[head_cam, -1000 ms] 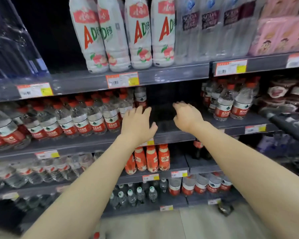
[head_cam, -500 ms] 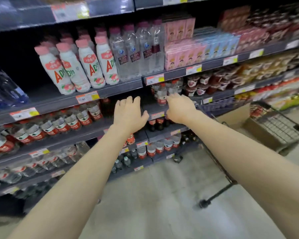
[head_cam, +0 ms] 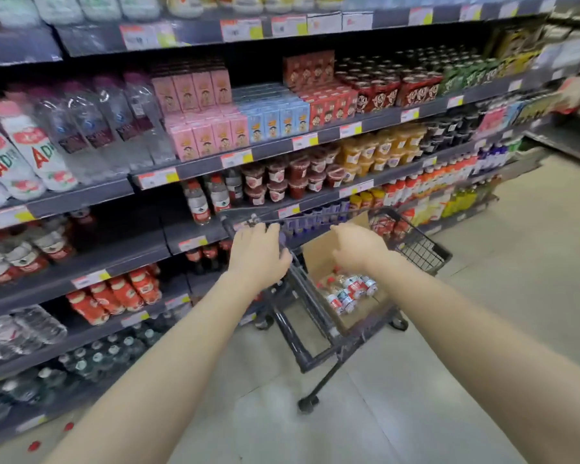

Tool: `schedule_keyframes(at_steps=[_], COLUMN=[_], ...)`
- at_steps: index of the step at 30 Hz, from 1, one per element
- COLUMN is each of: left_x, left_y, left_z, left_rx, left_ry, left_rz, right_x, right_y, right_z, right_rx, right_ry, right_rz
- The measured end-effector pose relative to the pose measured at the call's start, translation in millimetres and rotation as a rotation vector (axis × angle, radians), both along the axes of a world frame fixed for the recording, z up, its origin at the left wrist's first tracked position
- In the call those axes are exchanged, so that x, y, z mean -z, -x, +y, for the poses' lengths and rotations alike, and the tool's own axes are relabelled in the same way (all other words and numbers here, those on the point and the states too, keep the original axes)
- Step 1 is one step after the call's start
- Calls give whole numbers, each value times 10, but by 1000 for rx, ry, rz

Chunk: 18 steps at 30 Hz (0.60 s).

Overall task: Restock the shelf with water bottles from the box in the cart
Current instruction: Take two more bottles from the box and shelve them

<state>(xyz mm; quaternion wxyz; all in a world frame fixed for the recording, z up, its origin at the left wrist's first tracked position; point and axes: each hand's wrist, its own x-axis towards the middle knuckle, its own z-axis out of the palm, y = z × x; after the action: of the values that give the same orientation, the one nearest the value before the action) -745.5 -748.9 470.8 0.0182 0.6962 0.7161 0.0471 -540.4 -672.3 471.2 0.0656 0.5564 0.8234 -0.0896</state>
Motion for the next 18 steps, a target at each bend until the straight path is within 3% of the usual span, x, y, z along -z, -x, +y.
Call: schedule_keyframes(at_steps=[6, 18], left_x=[191, 1023], left_y=[-630, -956], left_z=[435, 2008], left_rx=[17, -14], left_ry=[103, 263], left_rz=[-19, -51], right_x=[286, 955], right_y=[-730, -776], right_z=[378, 1954], right_rx=[67, 63], right_ry=[97, 145], right_rz=[64, 17])
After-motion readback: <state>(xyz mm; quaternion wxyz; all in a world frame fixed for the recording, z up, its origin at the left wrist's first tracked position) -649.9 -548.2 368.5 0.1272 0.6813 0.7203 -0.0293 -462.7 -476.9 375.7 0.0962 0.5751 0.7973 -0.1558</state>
